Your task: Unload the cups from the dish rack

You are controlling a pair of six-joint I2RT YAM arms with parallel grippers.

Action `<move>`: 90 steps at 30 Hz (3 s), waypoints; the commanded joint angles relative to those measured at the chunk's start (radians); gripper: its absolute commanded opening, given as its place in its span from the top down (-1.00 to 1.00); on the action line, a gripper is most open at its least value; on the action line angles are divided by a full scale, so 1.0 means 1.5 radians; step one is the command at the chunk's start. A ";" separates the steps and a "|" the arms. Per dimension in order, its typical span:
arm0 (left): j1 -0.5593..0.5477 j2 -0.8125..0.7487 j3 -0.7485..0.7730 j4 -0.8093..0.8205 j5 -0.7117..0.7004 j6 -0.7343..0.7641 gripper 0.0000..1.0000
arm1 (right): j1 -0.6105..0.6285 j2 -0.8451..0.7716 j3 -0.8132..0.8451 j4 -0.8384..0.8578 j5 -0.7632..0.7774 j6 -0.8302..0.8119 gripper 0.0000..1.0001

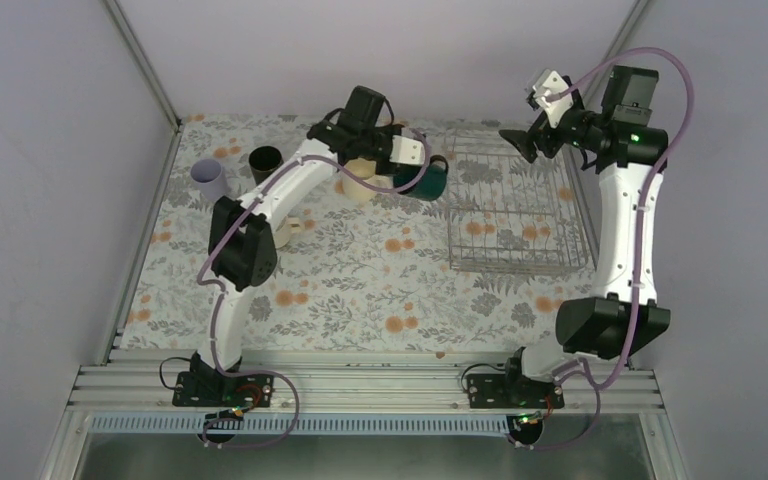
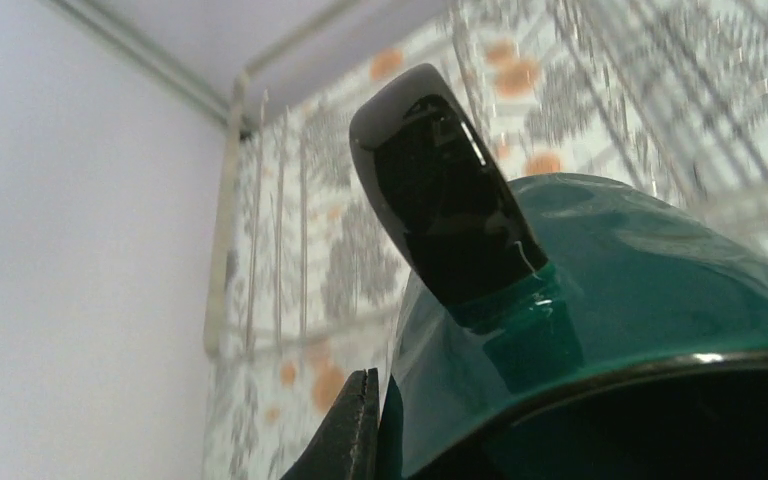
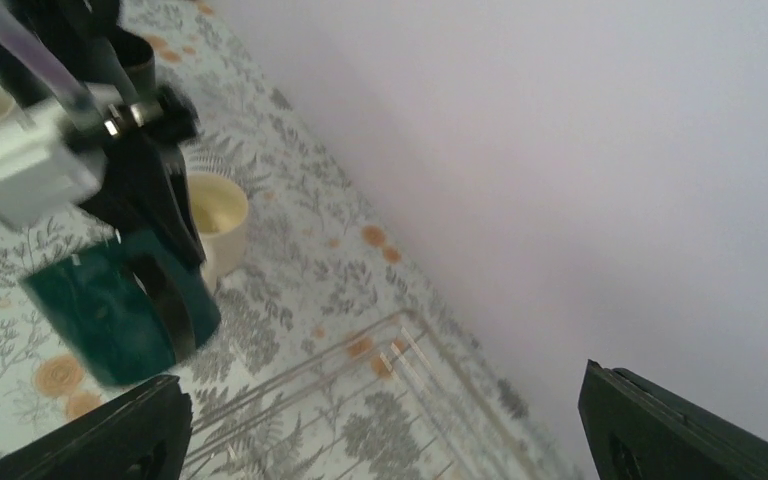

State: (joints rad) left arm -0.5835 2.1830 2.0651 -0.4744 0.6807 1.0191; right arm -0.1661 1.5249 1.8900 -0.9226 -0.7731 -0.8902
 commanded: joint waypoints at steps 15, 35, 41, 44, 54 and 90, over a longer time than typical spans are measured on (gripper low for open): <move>0.057 -0.119 -0.074 -0.524 -0.365 0.223 0.95 | 0.000 0.018 -0.100 -0.057 0.079 -0.019 -1.00; 0.007 -0.093 -0.237 -0.279 -0.473 0.105 0.95 | 0.001 -0.169 -0.321 0.056 0.088 0.051 -1.00; 0.001 -0.105 -0.238 -0.236 -0.491 0.092 0.26 | 0.002 -0.208 -0.351 0.071 0.101 0.055 -1.00; 0.000 -0.105 -0.242 -0.233 -0.489 0.094 0.28 | 0.001 -0.216 -0.345 0.062 0.103 0.056 -1.00; 0.002 -0.271 -0.306 -0.137 -0.519 0.036 -1.00 | 0.001 -0.321 -0.447 0.125 0.149 0.079 -1.00; 0.288 -1.384 -1.297 0.313 -0.582 -0.590 -1.00 | 0.000 -0.931 -1.045 0.453 0.281 0.449 -1.00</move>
State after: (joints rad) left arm -0.1589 0.1154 0.1413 -0.0235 -0.1177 0.2344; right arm -0.1650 0.1570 0.3325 -0.2371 -0.1360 -0.1616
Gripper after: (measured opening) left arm 0.998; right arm 0.998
